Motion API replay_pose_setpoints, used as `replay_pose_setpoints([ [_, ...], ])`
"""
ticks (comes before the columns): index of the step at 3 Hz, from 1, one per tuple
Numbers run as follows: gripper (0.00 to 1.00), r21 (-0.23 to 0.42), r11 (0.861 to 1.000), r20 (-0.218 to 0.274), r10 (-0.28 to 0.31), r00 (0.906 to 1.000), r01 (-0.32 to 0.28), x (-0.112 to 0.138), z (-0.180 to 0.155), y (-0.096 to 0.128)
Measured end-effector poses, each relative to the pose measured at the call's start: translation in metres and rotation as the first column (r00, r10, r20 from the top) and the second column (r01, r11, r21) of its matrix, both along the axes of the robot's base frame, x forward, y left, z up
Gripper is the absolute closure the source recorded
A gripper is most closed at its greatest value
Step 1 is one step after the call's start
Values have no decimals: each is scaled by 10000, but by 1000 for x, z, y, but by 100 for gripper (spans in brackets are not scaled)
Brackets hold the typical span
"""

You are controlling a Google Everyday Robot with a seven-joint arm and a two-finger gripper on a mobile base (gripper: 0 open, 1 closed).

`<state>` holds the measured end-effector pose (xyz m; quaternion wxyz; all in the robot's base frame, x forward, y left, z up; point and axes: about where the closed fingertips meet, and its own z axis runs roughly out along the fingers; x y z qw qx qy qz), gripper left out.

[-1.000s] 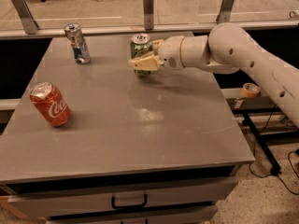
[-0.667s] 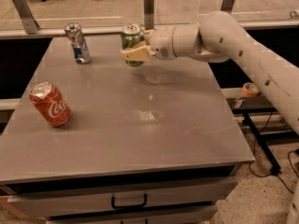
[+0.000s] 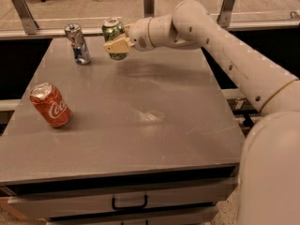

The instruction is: Move green can near redbull can

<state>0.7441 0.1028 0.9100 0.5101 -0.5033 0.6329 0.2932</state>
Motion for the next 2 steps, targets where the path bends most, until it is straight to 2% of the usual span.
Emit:
replay_pose_setpoints([
  [2,54,330,9988,-867,375,9955,-348,12,-18,46],
])
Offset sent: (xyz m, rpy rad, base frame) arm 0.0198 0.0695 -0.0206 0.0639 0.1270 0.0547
